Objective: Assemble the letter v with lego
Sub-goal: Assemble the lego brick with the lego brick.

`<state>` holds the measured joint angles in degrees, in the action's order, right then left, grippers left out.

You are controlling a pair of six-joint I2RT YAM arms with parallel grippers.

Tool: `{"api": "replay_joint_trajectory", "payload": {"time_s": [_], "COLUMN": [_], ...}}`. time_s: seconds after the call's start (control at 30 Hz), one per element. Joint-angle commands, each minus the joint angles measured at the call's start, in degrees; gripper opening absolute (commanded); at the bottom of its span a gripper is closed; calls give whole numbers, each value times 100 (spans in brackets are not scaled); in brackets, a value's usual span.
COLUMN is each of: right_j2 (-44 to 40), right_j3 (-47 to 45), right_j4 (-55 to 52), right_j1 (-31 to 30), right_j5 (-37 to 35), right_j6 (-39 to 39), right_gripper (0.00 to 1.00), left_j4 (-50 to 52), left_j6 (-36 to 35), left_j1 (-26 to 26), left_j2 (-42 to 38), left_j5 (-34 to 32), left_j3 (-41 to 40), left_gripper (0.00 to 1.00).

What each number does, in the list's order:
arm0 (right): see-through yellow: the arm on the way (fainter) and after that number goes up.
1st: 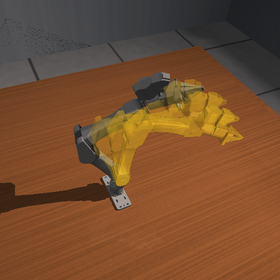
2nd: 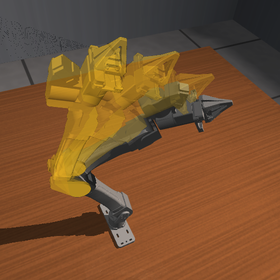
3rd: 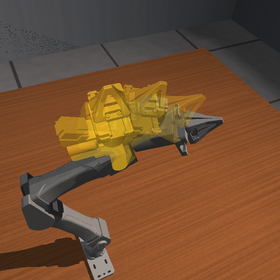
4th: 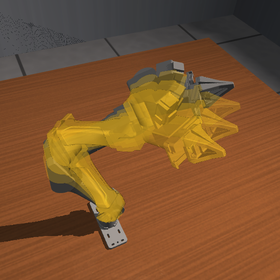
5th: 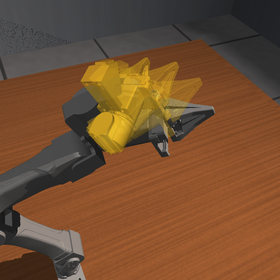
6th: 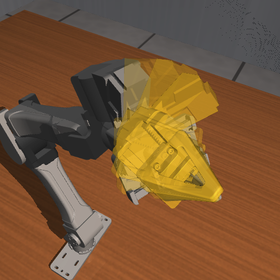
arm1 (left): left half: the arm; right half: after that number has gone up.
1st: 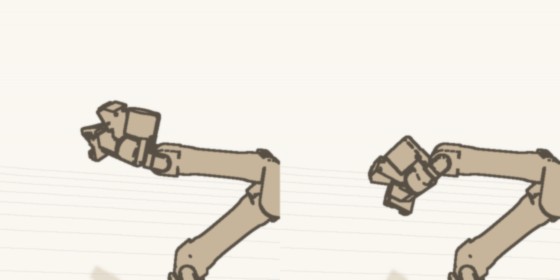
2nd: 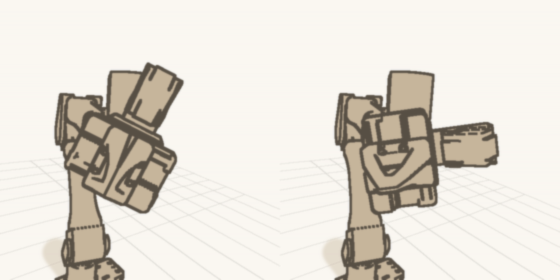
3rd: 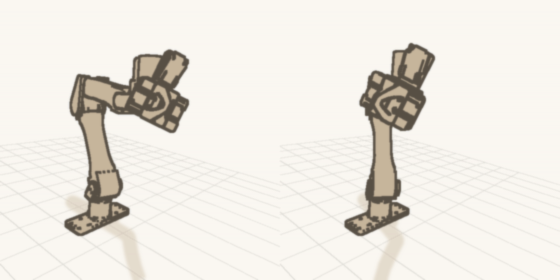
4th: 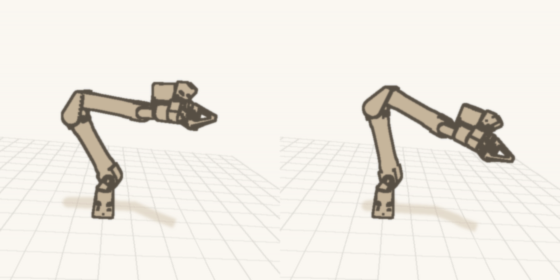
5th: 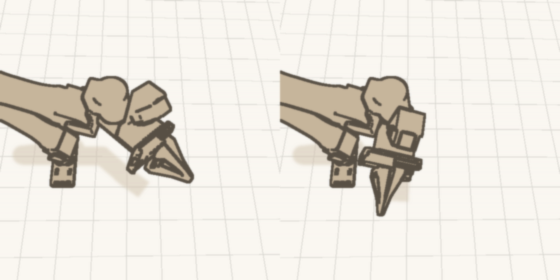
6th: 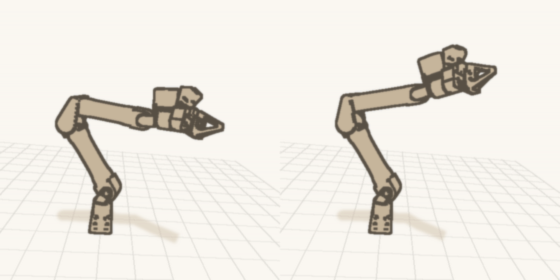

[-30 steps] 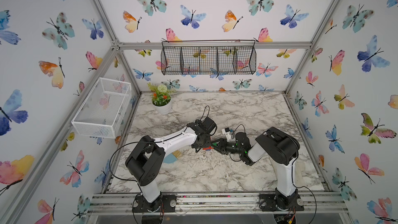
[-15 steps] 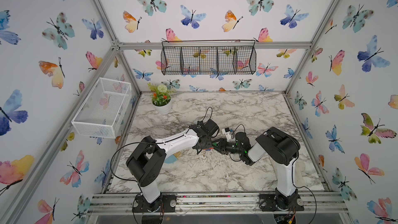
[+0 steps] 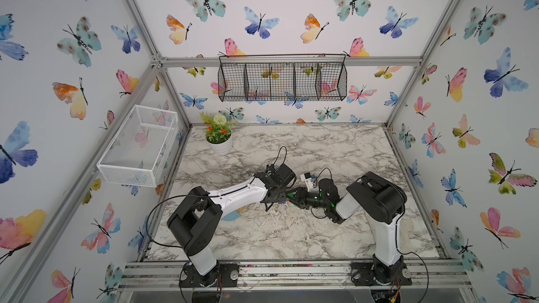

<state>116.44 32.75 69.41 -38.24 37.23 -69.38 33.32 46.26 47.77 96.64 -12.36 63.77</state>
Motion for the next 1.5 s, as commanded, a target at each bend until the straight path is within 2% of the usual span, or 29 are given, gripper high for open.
{"api": "replay_joint_trajectory", "payload": {"time_s": [0.0,0.3,0.6,0.73,0.93,1.33,1.47], "right_j2": [37,51,72,71,54,66,70], "right_j3": [-89,-75,-94,-102,-135,-120,-127], "right_j4": [-561,-554,-528,-520,-525,-507,-504], "right_j1": [-26,-27,-26,-26,-26,-26,-26], "right_j5": [-247,-251,-252,-262,-286,-278,-269], "right_j6": [197,200,189,188,189,188,180], "right_gripper": [36,36,36,36,36,36,36], "left_j4": [219,159,-316,109,339,513,544], "left_j6": [-90,-325,-419,-167,187,331,162], "left_j1": [52,146,99,63,9,-70,-5], "left_j2": [325,494,420,607,774,738,824], "left_j5": [2,148,579,377,435,449,320], "left_j3": [-182,-152,-493,-316,-204,-215,-137], "left_gripper": [15,13,13,13,12,12,11]}}
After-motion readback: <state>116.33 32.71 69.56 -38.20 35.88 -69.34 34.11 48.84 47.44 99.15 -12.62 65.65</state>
